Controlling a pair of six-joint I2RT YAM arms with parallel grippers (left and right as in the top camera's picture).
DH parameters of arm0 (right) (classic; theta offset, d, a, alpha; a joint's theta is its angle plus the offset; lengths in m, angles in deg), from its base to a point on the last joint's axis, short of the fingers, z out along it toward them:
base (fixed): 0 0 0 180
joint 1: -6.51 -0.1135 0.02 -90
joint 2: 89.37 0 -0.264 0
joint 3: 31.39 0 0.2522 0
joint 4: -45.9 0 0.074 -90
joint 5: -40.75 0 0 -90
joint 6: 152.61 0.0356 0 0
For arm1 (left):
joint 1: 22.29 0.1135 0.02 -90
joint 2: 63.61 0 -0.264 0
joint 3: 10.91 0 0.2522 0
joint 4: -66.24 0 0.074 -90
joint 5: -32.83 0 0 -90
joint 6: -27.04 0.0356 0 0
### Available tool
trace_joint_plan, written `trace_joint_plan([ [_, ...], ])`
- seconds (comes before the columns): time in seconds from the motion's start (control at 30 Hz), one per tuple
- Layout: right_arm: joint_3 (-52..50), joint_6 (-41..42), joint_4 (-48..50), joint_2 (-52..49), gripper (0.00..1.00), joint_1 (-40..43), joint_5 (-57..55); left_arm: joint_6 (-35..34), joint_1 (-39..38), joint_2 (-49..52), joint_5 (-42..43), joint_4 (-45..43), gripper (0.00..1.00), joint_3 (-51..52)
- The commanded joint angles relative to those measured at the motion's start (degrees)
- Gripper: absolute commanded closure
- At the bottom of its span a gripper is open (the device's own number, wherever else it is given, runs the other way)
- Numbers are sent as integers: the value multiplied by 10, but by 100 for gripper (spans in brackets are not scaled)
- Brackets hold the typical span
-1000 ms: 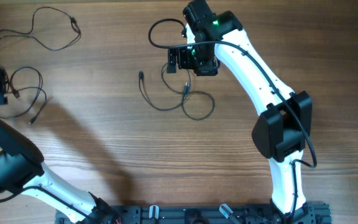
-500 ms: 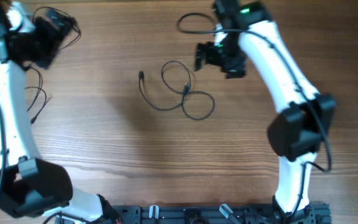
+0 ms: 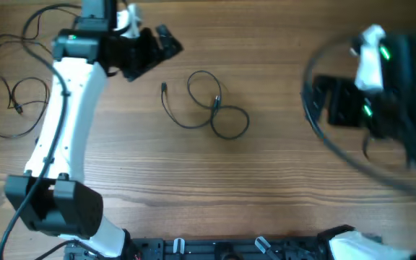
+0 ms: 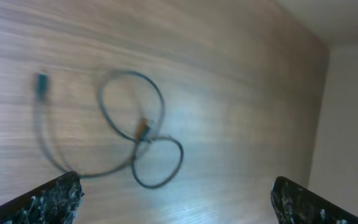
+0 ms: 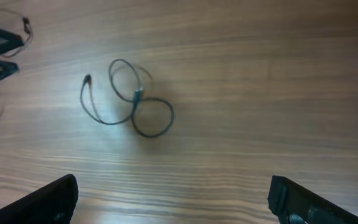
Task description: Untangle cables
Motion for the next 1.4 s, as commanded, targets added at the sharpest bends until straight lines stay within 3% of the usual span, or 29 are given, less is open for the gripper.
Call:
trace_joint_plan([
  [0.0,-61,52,3,73,0,-2,-97,3,-76,27,-18,-10,0,2],
  [0.27,-119,88,3,95,0,-2,-103,-108,-189,140,-173,-65,4,2],
  [0.33,-126,89,3,79,0,-2,-103,-138,-204,165,-208,-76,11,2],
  [0.37,-130,89,3,67,0,-2,-101,-191,-213,183,-260,-88,15,2],
  [0.47,-133,89,6,33,0,-2,-91,-268,-220,213,-299,-118,9,2],
  [0.57,-133,88,35,-19,0,-2,-61,-273,-225,246,-299,-181,10,2],
  [0.6,-133,87,44,-38,0,-2,-49,-273,-227,257,-299,-191,22,2],
  [0.63,-133,86,45,-50,0,-2,-36,-273,-229,258,-299,-193,27,2],
  [0.77,-133,86,42,-94,0,-2,4,-272,-231,261,-320,-212,33,2],
  [0.97,-133,79,31,-100,0,-2,14,-273,-234,287,-329,-224,33,2],
  [1.07,-133,72,32,-100,0,-2,14,-273,-235,287,-329,-234,50,2],
  [1.17,-133,71,30,-100,0,-2,14,-270,-235,280,-329,-230,88,2],
  [1.23,-133,71,31,-100,0,-2,14,-270,-235,249,-329,-224,89,2],
  [1.27,-133,71,33,-100,0,-2,14,-270,-235,227,-329,-224,95,2],
  [1.37,-133,71,34,-100,0,-2,14,-270,-233,153,-330,-229,96,2],
])
